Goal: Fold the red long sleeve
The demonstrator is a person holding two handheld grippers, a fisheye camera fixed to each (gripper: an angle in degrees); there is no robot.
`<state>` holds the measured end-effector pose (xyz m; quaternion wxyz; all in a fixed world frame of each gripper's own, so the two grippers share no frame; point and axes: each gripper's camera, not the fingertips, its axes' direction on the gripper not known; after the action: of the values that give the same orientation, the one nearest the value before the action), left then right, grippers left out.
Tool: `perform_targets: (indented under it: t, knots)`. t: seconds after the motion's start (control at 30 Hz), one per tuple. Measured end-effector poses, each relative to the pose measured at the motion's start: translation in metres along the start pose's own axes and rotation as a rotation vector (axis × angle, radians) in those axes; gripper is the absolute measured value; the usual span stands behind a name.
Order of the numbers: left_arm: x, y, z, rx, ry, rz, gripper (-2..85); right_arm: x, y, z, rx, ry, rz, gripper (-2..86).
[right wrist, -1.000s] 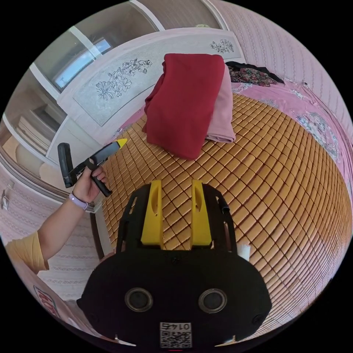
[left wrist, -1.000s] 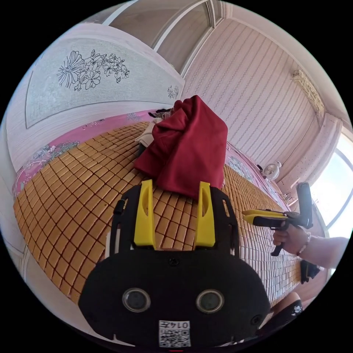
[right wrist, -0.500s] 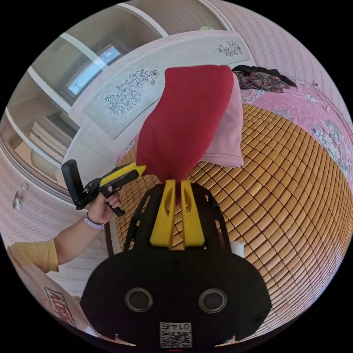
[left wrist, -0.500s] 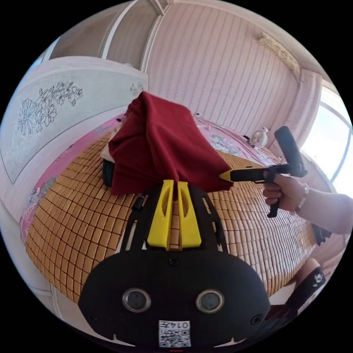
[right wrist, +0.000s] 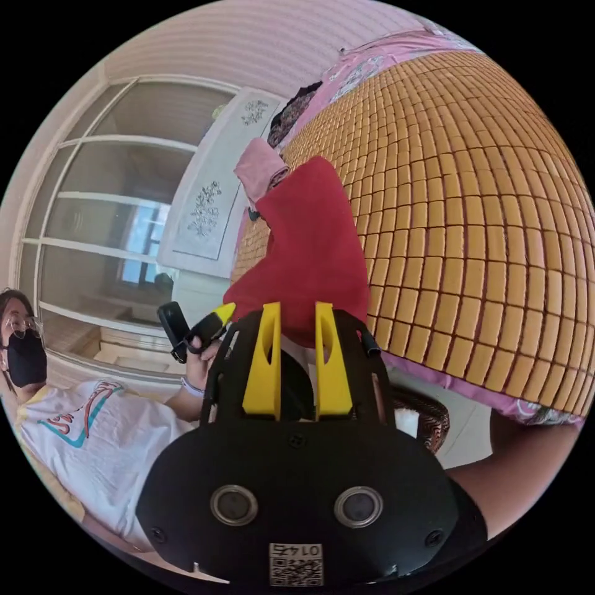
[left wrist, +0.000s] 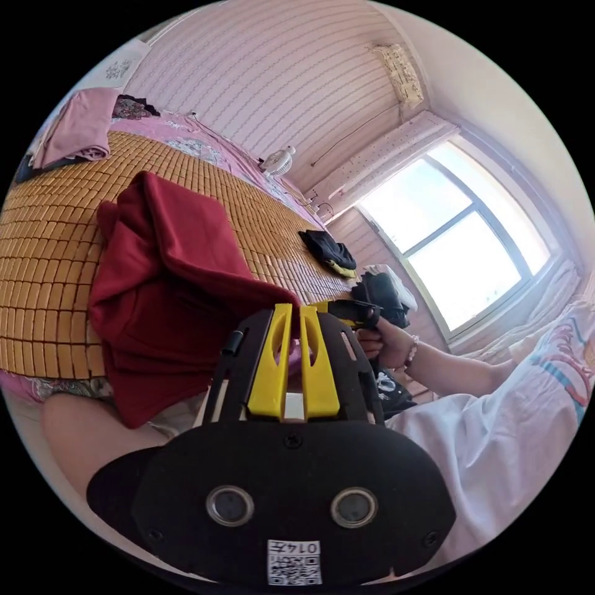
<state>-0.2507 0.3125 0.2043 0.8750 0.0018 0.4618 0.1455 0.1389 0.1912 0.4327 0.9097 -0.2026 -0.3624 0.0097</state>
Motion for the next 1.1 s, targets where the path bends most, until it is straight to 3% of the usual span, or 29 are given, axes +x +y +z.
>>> perform_targets:
  t: [0.1, 0.2, 0.3, 0.37, 0.43, 0.57, 0.7, 0.8, 0.97, 1.1]
  knots:
    - [0.029, 0.0, 0.014, -0.069, -0.056, 0.093, 0.3, -0.01, 0.006, -0.003, 0.01, -0.045, -0.037, 14.2]
    - [0.047, 0.004, 0.035, -0.13, -0.055, 0.165, 2.4, -0.018, -0.002, 0.024, -0.115, 0.024, -0.074, 17.2]
    - [0.039, 0.014, 0.051, -0.167, -0.07, 0.107, 3.9, -0.018, -0.013, 0.061, -0.338, 0.226, -0.176, 12.6]
    - [0.026, 0.019, 0.041, -0.137, -0.037, -0.007, 4.0, -0.011, -0.02, 0.066, -0.388, 0.259, -0.146, 7.1]
    - [0.022, 0.021, 0.018, -0.025, -0.029, -0.045, 4.3, -0.01, -0.022, 0.047, -0.307, 0.214, -0.141, 3.1]
    - [-0.009, 0.024, -0.02, 0.184, -0.23, -0.264, 11.3, -0.005, -0.011, -0.019, -0.087, 0.236, -0.15, 2.0]
    - [-0.049, 0.018, -0.02, 0.196, -0.29, -0.454, 14.0, 0.025, 0.017, -0.097, 0.11, 0.236, -0.026, 1.5]
    - [-0.064, 0.007, -0.026, 0.199, -0.183, -0.464, 14.0, 0.041, 0.038, -0.118, 0.109, 0.291, -0.016, 1.4]
    - [-0.063, -0.006, -0.008, -0.224, -0.432, -0.251, 12.6, 0.066, 0.061, -0.128, 0.125, 0.292, 0.022, 1.3]
    - [-0.057, -0.001, 0.037, -0.4, -0.469, -0.195, 13.7, 0.084, 0.072, -0.132, 0.122, 0.28, 0.045, 1.4]
